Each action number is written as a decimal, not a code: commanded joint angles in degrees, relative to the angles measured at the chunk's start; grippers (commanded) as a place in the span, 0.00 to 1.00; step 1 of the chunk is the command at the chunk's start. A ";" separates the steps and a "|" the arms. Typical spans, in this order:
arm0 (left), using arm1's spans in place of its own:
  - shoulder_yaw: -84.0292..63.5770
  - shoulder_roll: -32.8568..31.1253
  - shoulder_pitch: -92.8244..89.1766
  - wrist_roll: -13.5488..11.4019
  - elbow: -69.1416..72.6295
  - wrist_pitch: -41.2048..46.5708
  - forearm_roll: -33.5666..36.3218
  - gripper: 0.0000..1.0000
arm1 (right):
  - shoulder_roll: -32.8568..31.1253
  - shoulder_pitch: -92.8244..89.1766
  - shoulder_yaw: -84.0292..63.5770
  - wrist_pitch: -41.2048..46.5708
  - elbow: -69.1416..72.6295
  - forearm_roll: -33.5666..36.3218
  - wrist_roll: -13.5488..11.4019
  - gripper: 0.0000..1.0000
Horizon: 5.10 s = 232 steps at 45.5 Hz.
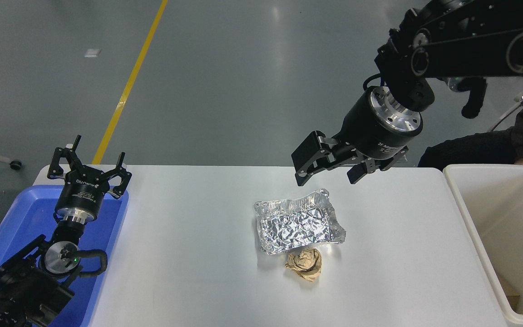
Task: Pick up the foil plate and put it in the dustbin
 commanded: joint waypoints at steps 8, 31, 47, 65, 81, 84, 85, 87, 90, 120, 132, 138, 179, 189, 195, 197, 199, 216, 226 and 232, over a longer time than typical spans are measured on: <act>-0.35 -0.09 0.00 0.00 0.00 0.00 -0.17 1.00 | -2.60 -3.27 -3.01 -1.62 -2.30 -2.91 -0.25 1.00; -0.35 -0.09 0.00 0.00 0.00 0.00 -0.17 1.00 | 5.75 -25.50 -0.55 -10.67 -24.70 -2.56 0.10 1.00; -0.35 -0.09 0.00 -0.08 -0.08 0.00 -0.17 1.00 | 6.89 -45.10 5.51 -18.58 -35.78 -5.19 0.10 1.00; -0.26 -0.09 -0.09 0.00 0.00 0.00 -0.08 1.00 | 8.03 -61.28 8.24 -24.73 -48.26 -14.15 0.10 1.00; -0.26 -0.09 0.00 0.00 0.00 0.00 -0.09 1.00 | 8.03 -70.42 8.68 -29.66 -55.65 -16.53 0.10 1.00; -0.26 -0.09 -0.09 0.00 0.00 0.00 -0.17 1.00 | 8.03 -71.21 8.68 -29.83 -56.26 -16.62 0.01 1.00; -0.26 -0.09 -0.09 0.00 0.00 0.00 -0.17 1.00 | 8.03 -71.39 8.68 -29.92 -56.35 -16.62 0.01 1.00; -0.26 -0.09 0.00 0.00 0.00 0.00 -0.17 1.00 | 8.03 -71.74 8.68 -29.83 -56.70 -16.53 0.01 1.00; -0.26 -0.09 -0.09 0.00 0.00 0.00 -0.17 1.00 | 8.03 -72.18 8.76 -29.92 -57.05 -16.53 0.01 0.99; -0.26 -0.09 -0.09 0.00 0.00 0.00 -0.17 1.00 | 8.03 -74.47 11.31 -29.92 -58.46 -16.53 0.10 0.18; -0.26 -0.09 -0.09 -0.08 0.00 0.00 -0.17 1.00 | 8.03 -72.45 11.23 -29.48 -57.06 -16.44 0.54 0.00; -0.26 -0.09 -0.09 0.00 0.00 0.00 -0.17 1.00 | 8.03 -67.45 10.35 -29.39 -52.32 -16.27 0.63 0.00; -0.26 -0.09 -0.09 0.00 0.00 0.00 -0.08 1.00 | -12.10 3.66 -3.10 -7.42 -4.06 -14.78 0.54 0.00; -0.26 -0.09 0.00 0.00 0.00 0.00 -0.08 1.00 | -12.10 5.51 -3.27 -5.67 -4.06 -14.95 0.27 0.00; -0.26 -0.09 -0.09 0.00 0.00 0.00 -0.08 1.00 | -12.18 5.69 -5.03 -5.66 -4.23 -15.04 0.19 0.00; -0.26 -0.09 -0.09 0.00 0.00 0.00 -0.08 1.00 | -12.62 5.69 -6.17 -5.66 -4.41 -15.13 0.19 0.00; -0.26 -0.09 -0.09 0.00 0.00 0.00 -0.08 1.00 | -13.76 5.60 -7.75 -5.84 -4.67 -15.47 0.10 0.00; -0.26 -0.09 0.00 0.00 0.00 0.00 -0.17 1.00 | -40.64 -3.00 -16.72 -6.37 -20.21 -36.03 0.63 0.00; -0.26 -0.09 0.00 0.00 0.00 0.00 -0.17 1.00 | -53.31 -16.44 -10.58 -6.89 -34.02 -38.68 1.07 0.00; -0.26 -0.09 -0.09 -0.08 0.00 0.00 -0.09 1.00 | -57.97 -30.32 -0.83 -10.75 -39.12 -38.24 0.98 0.00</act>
